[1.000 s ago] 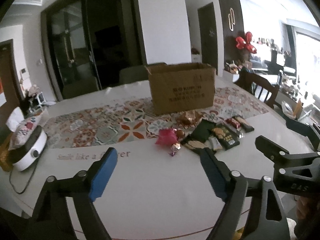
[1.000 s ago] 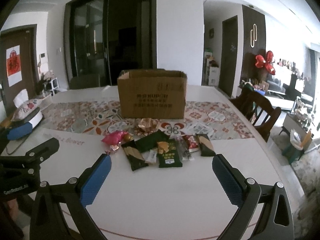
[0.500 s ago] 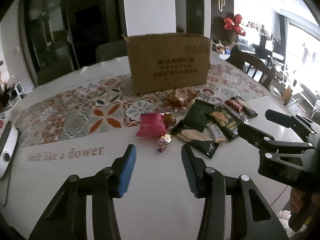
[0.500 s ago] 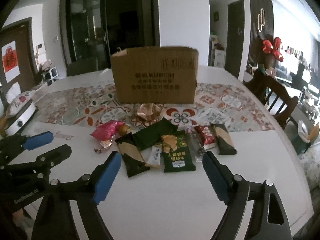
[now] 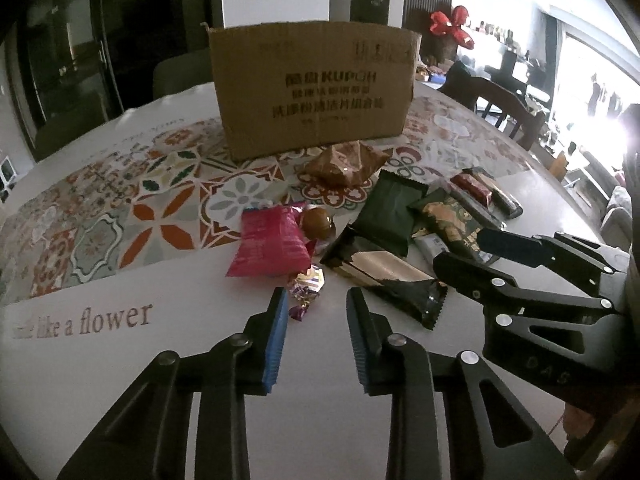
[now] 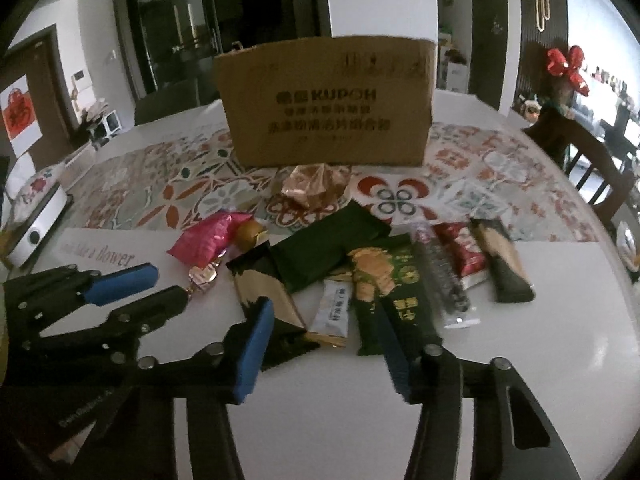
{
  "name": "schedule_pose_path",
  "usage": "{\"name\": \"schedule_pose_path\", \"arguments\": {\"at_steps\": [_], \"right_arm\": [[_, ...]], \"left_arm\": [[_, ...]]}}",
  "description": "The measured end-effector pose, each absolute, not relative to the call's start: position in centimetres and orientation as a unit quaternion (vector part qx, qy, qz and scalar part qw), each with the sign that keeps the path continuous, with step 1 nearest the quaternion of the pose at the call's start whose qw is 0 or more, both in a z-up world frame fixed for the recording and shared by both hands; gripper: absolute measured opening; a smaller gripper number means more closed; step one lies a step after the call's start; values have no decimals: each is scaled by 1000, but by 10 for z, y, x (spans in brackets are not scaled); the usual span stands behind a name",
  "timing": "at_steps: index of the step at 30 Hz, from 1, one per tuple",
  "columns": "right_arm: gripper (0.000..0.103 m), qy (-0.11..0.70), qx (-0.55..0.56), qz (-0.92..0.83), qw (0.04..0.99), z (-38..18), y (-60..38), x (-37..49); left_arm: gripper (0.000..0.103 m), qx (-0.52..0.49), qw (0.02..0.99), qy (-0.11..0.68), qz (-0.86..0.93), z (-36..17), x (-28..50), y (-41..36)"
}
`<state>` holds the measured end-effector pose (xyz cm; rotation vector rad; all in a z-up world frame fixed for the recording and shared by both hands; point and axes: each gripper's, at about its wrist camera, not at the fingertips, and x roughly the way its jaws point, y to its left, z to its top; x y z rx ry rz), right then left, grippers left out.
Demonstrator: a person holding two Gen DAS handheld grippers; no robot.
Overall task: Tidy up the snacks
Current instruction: 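Lower the left tool onto the wrapped chocolate while the right tool grasps the white snack bar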
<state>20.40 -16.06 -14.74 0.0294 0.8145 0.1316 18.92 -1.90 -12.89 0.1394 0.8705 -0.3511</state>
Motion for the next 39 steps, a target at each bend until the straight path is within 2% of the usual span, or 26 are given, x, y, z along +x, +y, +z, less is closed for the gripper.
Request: {"name": "schedule_pose_path", "arguments": {"at_steps": [5,9,25,27,31,32,33,39], "right_arm": [[48,402,17,56,914,-153,-160,212],[42,409,18,59,911,-157,-157,217],[42,415,17,52,908,-163,-156,228],[36,417,12,51,907,-165,-154,230],[34,424,22,52,904,-168,-158,232],[25,424,23,51,904,-168,-158,232],[20,427,20,53,903,-169,-158,233],[20,420,26,59,905,-166,-158,229]], "left_arm": [[29,64,888,422,-168,-134,199,-16],[29,60,886,425,-174,-137,204,-17],[28,45,880,439,-178,-150,221,-18],[25,45,879,440,-179,-151,222,-18],[25,40,878,441,-183,-152,223,-18],[24,40,878,441,-185,-152,222,-18],[24,40,878,441,-184,-152,222,-18],[24,31,876,440,-193,-145,213,-19]]}}
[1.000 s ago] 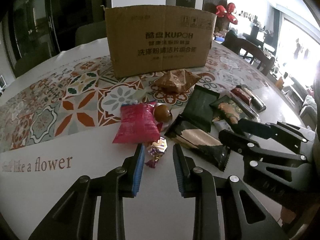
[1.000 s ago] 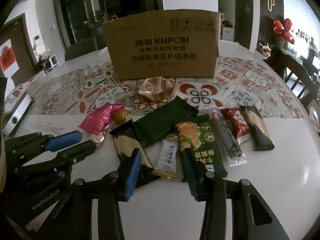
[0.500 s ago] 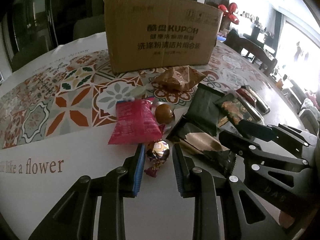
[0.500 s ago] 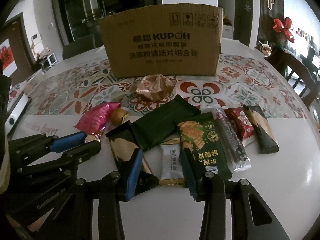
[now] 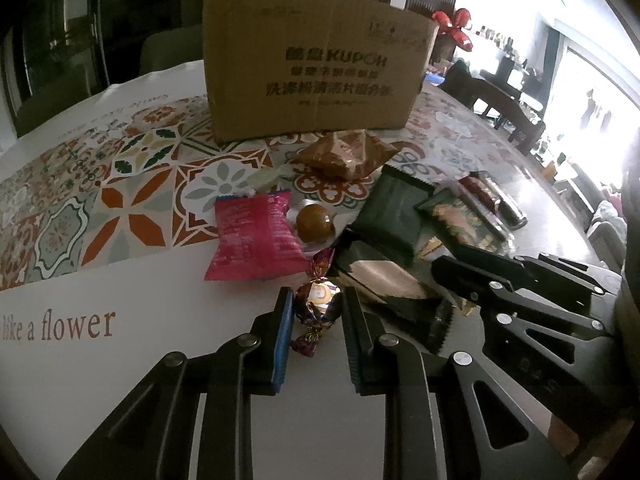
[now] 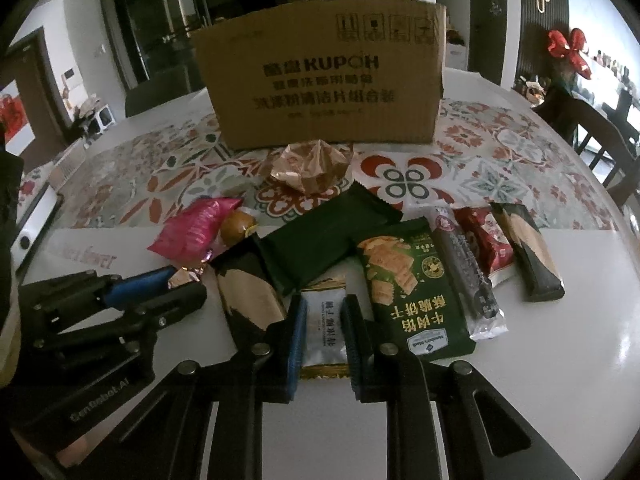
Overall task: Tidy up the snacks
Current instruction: 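Lower the left tool onto the wrapped chocolate while the right tool grasps the white snack bar, then carry the chocolate and white bar into the cardboard box and open both tools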
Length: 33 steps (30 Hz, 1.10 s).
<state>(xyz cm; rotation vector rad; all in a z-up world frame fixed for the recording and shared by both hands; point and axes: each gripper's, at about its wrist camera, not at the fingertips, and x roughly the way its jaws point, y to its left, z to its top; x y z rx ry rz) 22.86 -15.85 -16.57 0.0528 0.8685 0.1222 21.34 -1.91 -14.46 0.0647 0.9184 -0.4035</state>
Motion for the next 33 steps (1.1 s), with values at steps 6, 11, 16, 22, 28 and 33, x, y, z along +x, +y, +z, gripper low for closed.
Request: {"name": "schedule_pose_path", "arguments": {"at_steps": [6,11,16,22,28,33], "right_arm": [[20,398,24,68,915,-150,-160,219],[20,376,19,75,923,-133,-161,212],[20,354,17,89,931,-112,-165,213],[20,323,30,101,940,-84,-171,224],[20,272,34,100,957,-49,-176,243],[20,231,21,101,968,-21,-174,263]], "left_arm": [[24,24,883,425,-198,-125,201,-22],[24,22,893,409,-185,-105,200,-21],[24,33,909,379,-171,-80,204,-21],[24,37,927,333,-168,-47,214,-21],[24,30,938,300,-172,-20,236,-22],[24,30,944,280,-173,0,263,-23]]}}
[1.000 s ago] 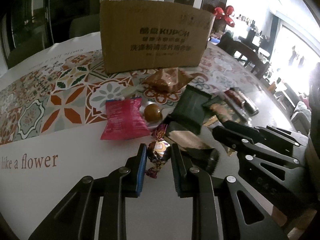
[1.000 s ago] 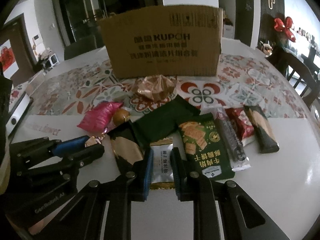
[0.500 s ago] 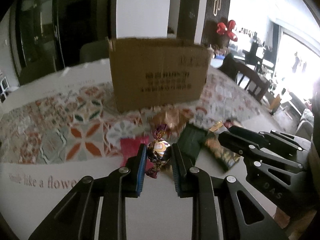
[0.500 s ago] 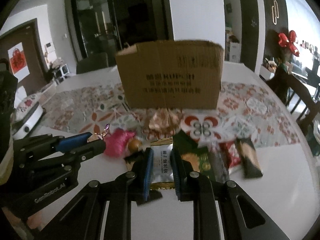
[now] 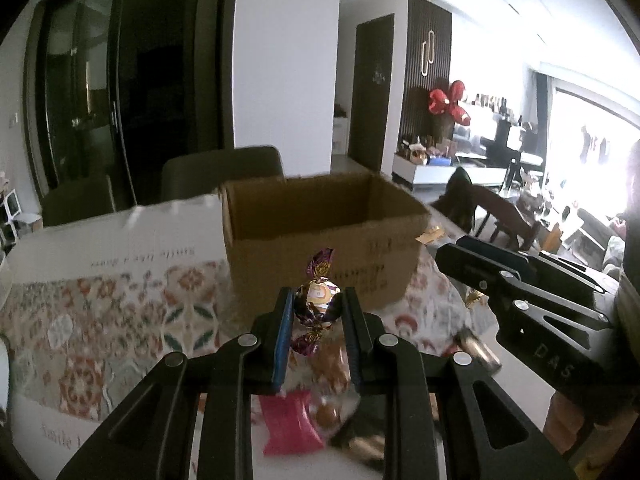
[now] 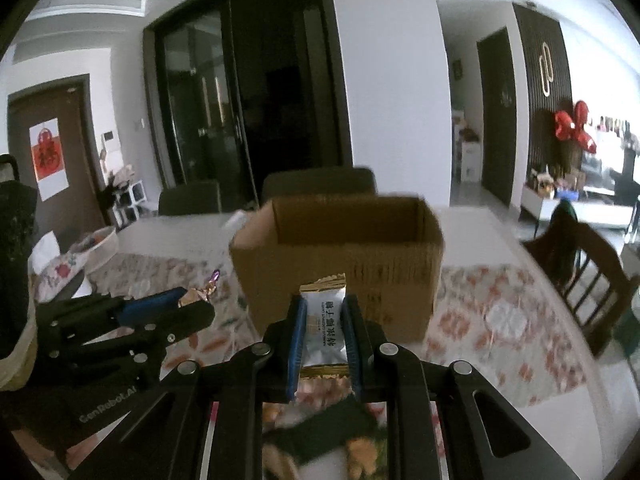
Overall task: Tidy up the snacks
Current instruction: 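Carry the chocolate and white bar into the cardboard box and open both tools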
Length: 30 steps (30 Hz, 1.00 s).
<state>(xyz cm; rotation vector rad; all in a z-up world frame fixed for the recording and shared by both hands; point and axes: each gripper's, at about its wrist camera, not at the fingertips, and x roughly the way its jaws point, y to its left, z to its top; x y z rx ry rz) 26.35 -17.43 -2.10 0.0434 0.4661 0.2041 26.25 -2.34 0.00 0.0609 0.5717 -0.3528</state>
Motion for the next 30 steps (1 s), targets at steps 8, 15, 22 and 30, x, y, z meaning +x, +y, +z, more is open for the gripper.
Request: {"name": "schedule_pose_path", "arguments": {"at_steps": [8,15,22,30], "right_arm": [[20,204,10,107,973,7,-173,316],[20,219,11,102,970,11,-178,362],[20,252,11,101,963,4,-183,400],[48,277,17,74,958,-9,-194,422]], "left_arm": [[24,27,944,276,-179,25,322,-27],[24,31,936,298,-186,30,370,-34],[24,25,923,333,-192,23,410,-44],[61,35,930,324,-168,20,417,-43]]}}
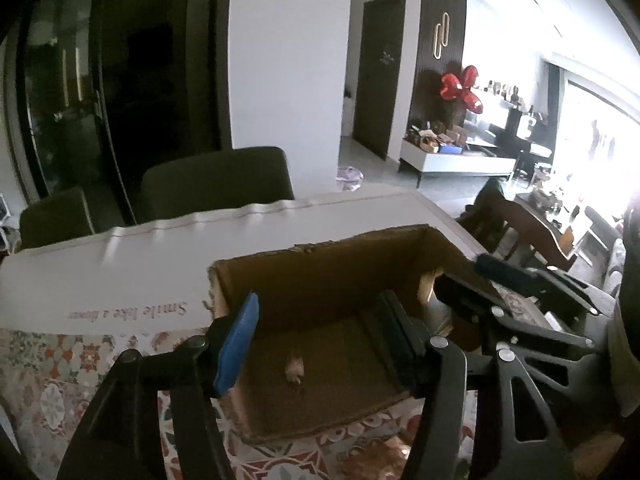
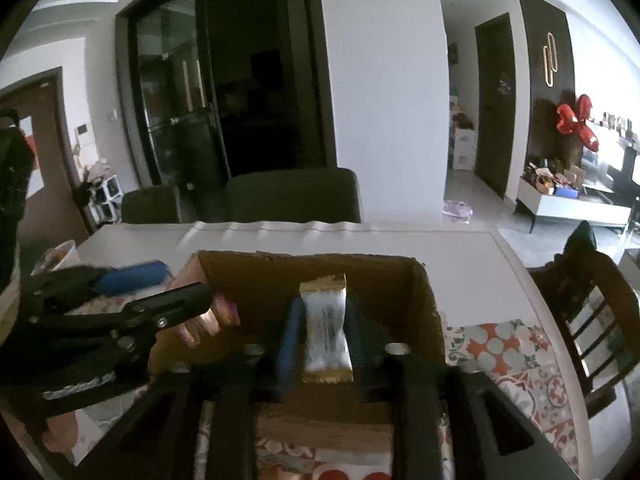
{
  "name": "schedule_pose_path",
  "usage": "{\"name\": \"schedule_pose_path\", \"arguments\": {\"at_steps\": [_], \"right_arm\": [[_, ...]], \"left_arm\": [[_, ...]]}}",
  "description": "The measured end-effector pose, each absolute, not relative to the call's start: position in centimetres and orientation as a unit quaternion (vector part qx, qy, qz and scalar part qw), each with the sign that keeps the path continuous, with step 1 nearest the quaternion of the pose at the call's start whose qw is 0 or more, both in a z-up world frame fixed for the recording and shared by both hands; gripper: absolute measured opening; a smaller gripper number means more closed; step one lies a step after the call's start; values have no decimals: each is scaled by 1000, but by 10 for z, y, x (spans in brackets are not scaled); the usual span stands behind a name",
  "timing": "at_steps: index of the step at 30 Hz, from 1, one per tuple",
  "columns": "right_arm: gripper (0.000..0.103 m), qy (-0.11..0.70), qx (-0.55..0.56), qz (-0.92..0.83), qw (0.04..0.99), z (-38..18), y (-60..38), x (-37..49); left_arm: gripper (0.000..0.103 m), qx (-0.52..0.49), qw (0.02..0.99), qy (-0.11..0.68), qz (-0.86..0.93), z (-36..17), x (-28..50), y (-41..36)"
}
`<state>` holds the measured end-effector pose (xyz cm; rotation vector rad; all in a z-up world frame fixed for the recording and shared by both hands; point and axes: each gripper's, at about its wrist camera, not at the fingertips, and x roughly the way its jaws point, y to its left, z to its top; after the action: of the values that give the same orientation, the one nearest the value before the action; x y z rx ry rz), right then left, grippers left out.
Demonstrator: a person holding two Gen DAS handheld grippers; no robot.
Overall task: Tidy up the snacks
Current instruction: 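Carry the chocolate and white bar into the cardboard box and open both tools, then grasp the pink candy bag with the left tool while the right tool grasps the green cracker pack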
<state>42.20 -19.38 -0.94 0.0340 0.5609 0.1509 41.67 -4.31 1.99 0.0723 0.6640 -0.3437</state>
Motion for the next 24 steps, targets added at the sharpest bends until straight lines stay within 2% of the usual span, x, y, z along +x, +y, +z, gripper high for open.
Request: {"name": "schedule_pose_path", "arguments": {"at_steps": [1,4,8,10,24], "right_arm": [[54,275,18,67,959,-10,-195,421],[56,265,9,53,963,-10,-195,412],[66,258,7,44,965,-9,-193,395],[66,250,6,43,967,-7,-191,385],[69,221,14,30,975,-2,-190,308]], "left_arm": [[65,37,931,322,-165,20,414,-42],[72,38,935,315,-157,20,405,-36],[78,40,941,305,-142,22,386,-28],[82,42,944,298,-137,24,374,-23],[85,49,954,269,-121,24,290,-4]]}}
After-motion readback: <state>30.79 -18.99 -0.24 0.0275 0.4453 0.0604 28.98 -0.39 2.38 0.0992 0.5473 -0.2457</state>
